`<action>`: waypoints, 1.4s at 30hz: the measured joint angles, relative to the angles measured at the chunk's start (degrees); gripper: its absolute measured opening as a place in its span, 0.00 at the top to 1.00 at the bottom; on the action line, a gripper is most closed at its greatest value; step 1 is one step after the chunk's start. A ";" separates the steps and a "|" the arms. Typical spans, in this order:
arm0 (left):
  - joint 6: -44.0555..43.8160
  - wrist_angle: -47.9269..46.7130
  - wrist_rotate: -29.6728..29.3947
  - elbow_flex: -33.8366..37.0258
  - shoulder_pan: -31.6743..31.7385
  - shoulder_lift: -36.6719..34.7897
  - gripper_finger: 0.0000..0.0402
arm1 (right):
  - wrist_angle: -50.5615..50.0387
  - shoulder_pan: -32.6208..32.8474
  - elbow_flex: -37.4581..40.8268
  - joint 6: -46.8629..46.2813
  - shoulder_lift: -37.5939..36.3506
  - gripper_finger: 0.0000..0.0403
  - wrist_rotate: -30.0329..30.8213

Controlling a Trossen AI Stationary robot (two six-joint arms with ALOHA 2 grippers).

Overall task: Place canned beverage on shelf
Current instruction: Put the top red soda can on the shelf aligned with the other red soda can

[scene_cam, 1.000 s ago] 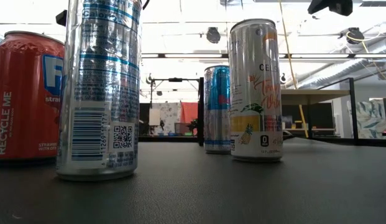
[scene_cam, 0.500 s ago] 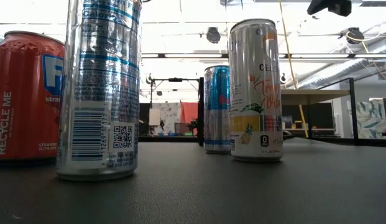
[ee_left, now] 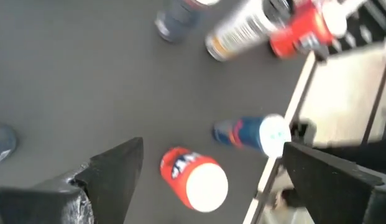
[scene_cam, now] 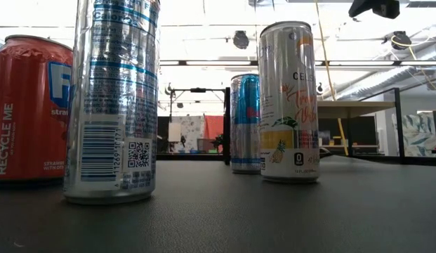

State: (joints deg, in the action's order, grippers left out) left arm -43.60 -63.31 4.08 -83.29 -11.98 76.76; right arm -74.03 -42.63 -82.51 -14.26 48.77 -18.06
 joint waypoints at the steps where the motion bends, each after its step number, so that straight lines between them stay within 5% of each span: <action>1: 0.97 0.00 0.00 -0.02 -1.16 0.29 0.04 | 0.00 0.00 0.00 -0.04 0.00 1.00 0.00; 14: 1.83 0.48 -1.15 -0.02 -9.26 4.53 0.04 | 0.00 -0.01 -0.01 -1.28 -0.02 1.00 0.09; 24: -8.29 3.38 -3.80 -0.02 -10.29 4.76 0.04 | 0.03 0.00 -0.01 -0.01 0.00 1.00 0.66; 33: 1.14 2.66 2.19 -0.11 -8.92 4.76 0.04 | 0.49 0.00 0.00 -1.38 0.44 1.00 1.55; 42: 5.06 1.73 -1.03 -0.17 -12.32 5.31 0.04 | 0.47 0.00 -0.01 -1.51 0.26 1.00 1.51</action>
State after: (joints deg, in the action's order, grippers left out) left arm -38.54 -61.58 3.04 -83.46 -24.30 82.07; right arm -73.56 -42.63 -82.52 -15.77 49.03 -16.56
